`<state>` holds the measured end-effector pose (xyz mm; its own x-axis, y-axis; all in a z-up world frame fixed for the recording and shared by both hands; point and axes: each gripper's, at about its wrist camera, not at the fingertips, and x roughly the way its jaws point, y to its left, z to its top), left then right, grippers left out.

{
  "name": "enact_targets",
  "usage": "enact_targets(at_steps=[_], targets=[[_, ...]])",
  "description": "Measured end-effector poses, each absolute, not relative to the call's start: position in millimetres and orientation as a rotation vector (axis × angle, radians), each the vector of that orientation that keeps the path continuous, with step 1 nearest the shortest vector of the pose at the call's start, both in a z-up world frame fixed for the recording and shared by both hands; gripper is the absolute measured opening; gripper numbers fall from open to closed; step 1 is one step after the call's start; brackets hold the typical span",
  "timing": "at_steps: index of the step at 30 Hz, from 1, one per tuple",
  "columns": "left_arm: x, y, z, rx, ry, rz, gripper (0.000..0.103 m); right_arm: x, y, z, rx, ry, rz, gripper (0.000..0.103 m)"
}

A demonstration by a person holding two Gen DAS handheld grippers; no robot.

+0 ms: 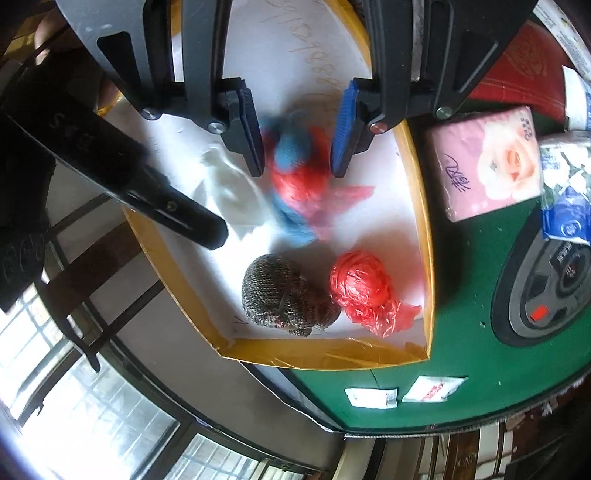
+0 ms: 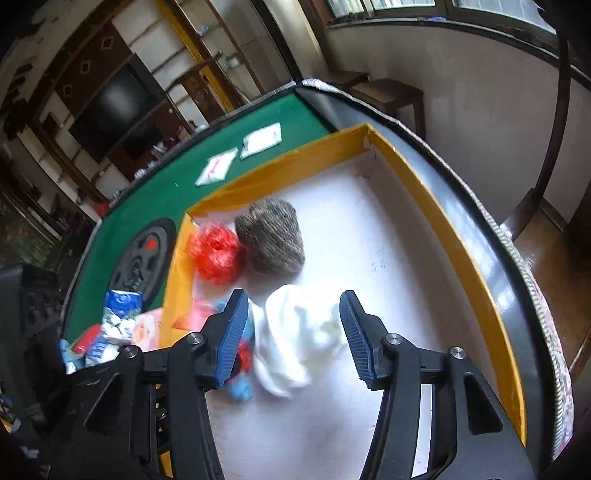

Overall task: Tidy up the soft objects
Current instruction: 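Grasp the red-and-blue knitted toy with the left tool while the right tool carries the tissue to the box, then release the knitted toy in the box with the left tool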

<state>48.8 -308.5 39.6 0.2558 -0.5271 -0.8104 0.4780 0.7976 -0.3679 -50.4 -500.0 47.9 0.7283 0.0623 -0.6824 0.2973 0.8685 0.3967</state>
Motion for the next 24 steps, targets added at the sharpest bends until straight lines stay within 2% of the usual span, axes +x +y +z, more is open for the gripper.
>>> enact_targets(at_steps=[11,19,24], targets=[[9.8,-265.0,68.8,-0.120,1.032,-0.731,0.039,-119.6,-472.2,70.0,0.614,0.569,-0.088,0.052],[-44.7,-195.6,85.7,-0.028,0.919,-0.709,0.039,-128.4,-402.3,76.8,0.524,0.590,0.033,0.052],[-56.3,-118.2,89.7,0.012,0.850,-0.553,0.041,-120.7,-349.2,73.8,0.427,0.640,0.133,0.052]])
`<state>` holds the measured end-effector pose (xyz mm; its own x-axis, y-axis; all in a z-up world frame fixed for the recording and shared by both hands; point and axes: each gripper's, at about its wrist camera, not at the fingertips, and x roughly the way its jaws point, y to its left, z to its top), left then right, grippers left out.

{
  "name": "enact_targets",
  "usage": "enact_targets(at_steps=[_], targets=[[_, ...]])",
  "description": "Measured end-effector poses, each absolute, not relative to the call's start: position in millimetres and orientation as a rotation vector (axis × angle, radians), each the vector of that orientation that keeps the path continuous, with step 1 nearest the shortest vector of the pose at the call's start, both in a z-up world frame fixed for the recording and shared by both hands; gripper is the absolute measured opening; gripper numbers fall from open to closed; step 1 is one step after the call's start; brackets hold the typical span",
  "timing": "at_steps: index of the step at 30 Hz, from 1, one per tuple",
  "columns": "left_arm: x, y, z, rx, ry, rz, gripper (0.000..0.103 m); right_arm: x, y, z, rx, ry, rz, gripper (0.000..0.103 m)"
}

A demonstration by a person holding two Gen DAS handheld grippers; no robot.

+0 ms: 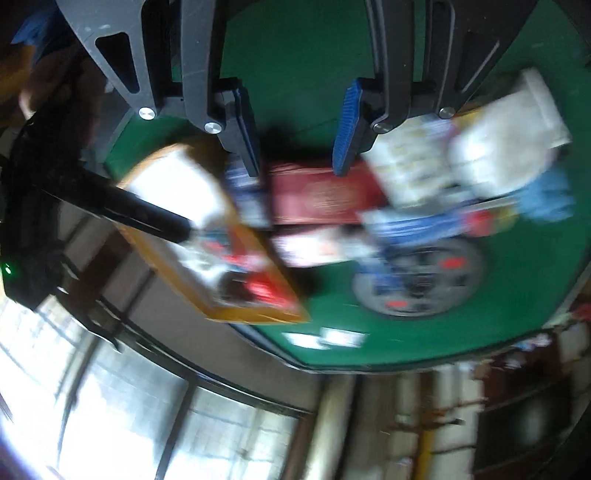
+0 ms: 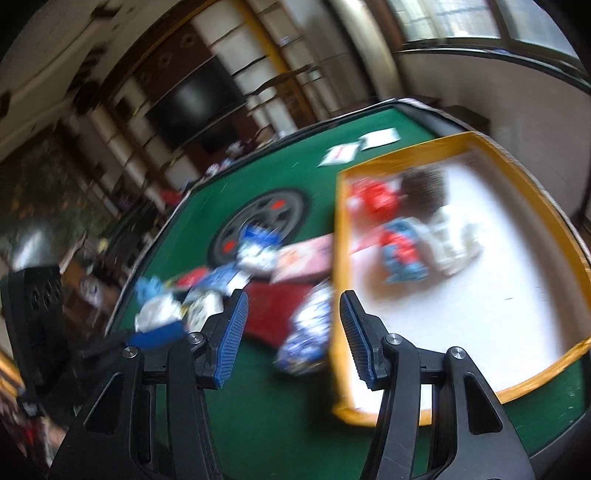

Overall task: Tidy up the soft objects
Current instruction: 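Release the knitted toy in the box with the left tool, then grasp the white cloth with the left tool while the right tool reaches for the lemon-print tissue pack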

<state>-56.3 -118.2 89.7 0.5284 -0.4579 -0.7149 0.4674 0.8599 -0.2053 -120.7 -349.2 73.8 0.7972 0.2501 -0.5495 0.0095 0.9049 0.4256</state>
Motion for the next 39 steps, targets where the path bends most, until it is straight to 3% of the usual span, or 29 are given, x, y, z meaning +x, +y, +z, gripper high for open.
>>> enact_targets(at_steps=[2,4,7,16,18,19,22,30,39], targets=[[-51.8,-80.5,88.6,-0.025,0.840,-0.452,0.042,-117.6,-330.6,71.5,0.399,0.655,0.170,0.052],[-44.4,-41.0,83.4,-0.092,0.843,-0.362,0.052,-115.5,-316.5,67.4,0.378,0.670,0.195,0.052],[-33.2,-0.8,67.4,-0.174,0.886,-0.266,0.053,-112.6,-304.6,62.3,0.368,0.682,0.204,0.052],[-5.7,-20.9,41.6,-0.201,0.935,-0.254,0.052,-122.2,-300.7,62.5,0.356,0.688,0.190,0.052],[0.5,-26.8,35.3,-0.201,0.946,-0.245,0.037,-126.1,-302.9,64.4,0.351,0.682,0.179,0.052],[1.7,-27.4,31.7,-0.203,0.953,-0.229,0.022,-126.8,-304.0,64.8,0.351,0.680,0.177,0.052],[-4.9,-17.0,30.5,-0.253,0.941,-0.242,0.011,-127.9,-304.5,64.3,0.352,0.683,0.180,0.052],[-55.1,26.7,49.5,-0.278,0.886,-0.321,0.011,-106.7,-273.2,59.0,0.295,0.733,0.285,0.052],[-70.8,53.1,33.6,-0.292,0.913,-0.279,0.011,-60.6,-206.9,45.5,0.092,0.813,0.310,0.052]])
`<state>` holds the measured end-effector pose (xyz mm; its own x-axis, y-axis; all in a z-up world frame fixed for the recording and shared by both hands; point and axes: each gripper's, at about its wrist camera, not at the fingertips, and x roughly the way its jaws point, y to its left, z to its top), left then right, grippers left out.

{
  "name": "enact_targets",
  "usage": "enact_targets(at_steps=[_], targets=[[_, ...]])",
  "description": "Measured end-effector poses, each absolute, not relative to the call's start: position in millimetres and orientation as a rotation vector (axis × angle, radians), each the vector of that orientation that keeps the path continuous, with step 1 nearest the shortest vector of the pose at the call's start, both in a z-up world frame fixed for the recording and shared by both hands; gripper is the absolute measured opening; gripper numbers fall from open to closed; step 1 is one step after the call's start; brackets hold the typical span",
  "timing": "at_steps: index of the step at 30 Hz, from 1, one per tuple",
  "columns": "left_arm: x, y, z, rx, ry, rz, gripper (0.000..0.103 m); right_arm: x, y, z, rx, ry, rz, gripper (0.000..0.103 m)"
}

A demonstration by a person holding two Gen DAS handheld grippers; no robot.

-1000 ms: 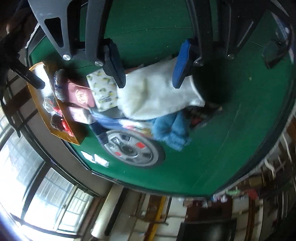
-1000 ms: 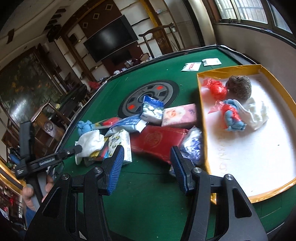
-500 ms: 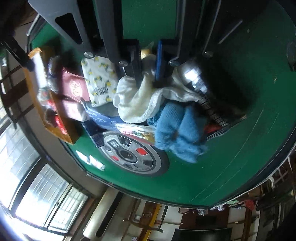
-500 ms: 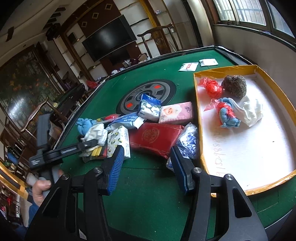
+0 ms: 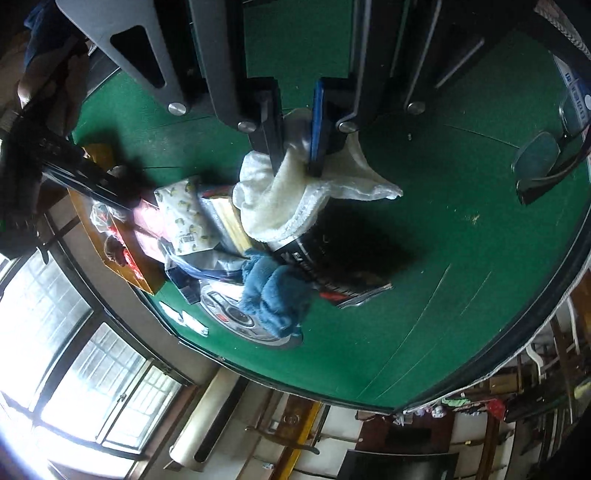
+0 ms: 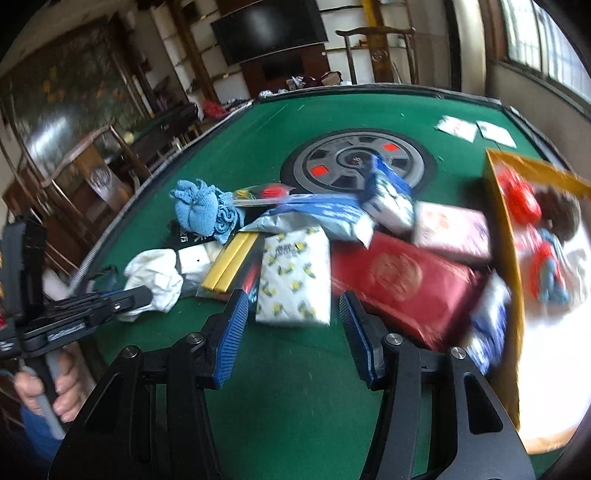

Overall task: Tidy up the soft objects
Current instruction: 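Grasp the white cloth with the left tool while the right tool reaches for the lemon-print tissue pack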

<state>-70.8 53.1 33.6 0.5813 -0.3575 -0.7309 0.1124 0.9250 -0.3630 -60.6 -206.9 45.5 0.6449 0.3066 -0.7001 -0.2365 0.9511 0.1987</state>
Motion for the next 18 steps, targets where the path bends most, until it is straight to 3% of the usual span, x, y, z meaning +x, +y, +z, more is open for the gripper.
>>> enact_targets(at_steps=[10,14,18], targets=[[-67.8,51.1,23.3,-0.290,0.928,-0.280,0.011,-31.0,-161.9,20.2,-0.125,0.862,0.200,0.053],[-68.8,48.9,21.5,-0.282,0.932,-0.282,0.011,-34.4,-175.5,20.4,-0.050,0.847,0.222,0.053],[-68.9,47.4,23.7,-0.280,0.922,-0.285,0.011,-44.2,-193.4,25.3,0.042,0.824,0.243,0.033]])
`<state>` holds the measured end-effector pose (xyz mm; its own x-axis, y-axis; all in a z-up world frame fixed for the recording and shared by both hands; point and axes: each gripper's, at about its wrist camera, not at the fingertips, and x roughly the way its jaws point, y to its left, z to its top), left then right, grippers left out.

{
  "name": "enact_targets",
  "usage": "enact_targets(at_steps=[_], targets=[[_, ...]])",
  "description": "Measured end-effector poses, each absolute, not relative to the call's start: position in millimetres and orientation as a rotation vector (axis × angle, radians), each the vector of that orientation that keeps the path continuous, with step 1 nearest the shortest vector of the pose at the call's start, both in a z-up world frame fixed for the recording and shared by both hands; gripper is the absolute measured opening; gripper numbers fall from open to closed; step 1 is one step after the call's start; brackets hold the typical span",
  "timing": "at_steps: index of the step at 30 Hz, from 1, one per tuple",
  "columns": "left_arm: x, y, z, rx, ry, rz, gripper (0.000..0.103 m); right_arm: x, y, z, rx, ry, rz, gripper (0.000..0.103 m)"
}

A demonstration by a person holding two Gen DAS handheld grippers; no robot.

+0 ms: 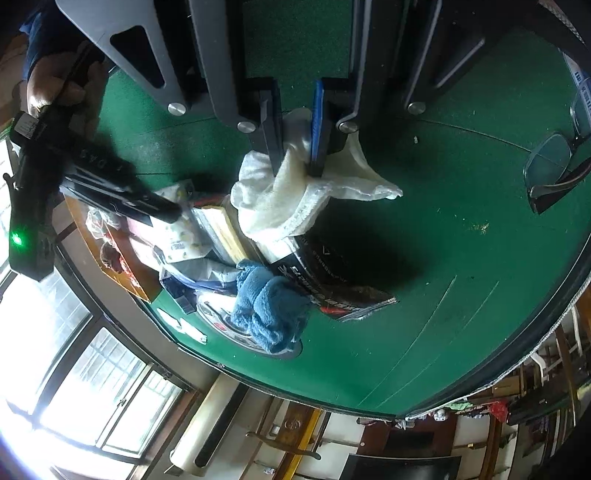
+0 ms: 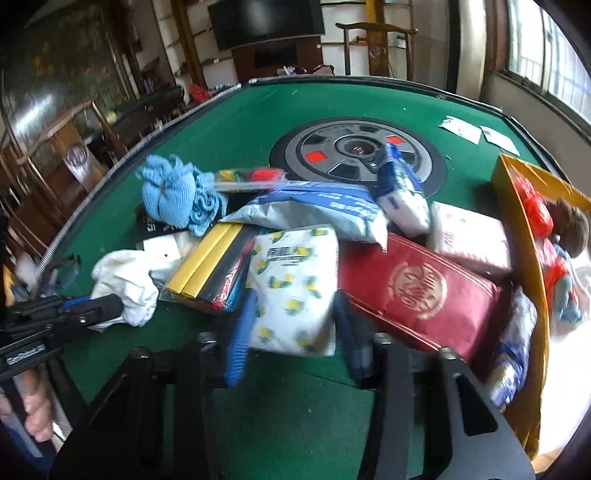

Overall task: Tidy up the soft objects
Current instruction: 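Grasp the white cloth with the left tool while the right tool reaches for the lemon-print tissue pack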

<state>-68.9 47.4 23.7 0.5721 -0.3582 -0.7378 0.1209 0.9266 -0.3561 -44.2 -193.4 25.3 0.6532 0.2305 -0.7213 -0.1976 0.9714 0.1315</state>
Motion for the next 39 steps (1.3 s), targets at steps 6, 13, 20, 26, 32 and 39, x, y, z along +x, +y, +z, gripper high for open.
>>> enact_targets(at_steps=[6,13,20,26,32,39], targets=[[-69.6,40.6,26.6,-0.264,0.918,-0.288,0.011,-58.7,-202.9,30.8,0.094,0.802,0.270,0.033],[-71.8,41.2,28.0,-0.260,0.919,-0.278,0.012,-49.1,-186.6,21.5,0.007,0.842,0.214,0.064],[-71.1,39.1,25.9,-0.254,0.925,-0.279,0.012,-35.7,-168.2,14.0,-0.081,0.837,0.183,0.069],[-72.1,38.5,26.7,-0.253,0.924,-0.282,0.012,-41.2,-187.9,16.3,0.054,0.840,0.223,0.047],[-75.1,32.7,35.2,-0.241,0.904,-0.292,0.012,-60.3,-210.0,30.3,0.175,0.783,0.289,0.026],[-79.0,15.2,51.5,-0.207,0.882,-0.321,0.012,-77.3,-231.0,42.2,0.223,0.727,0.305,0.026]])
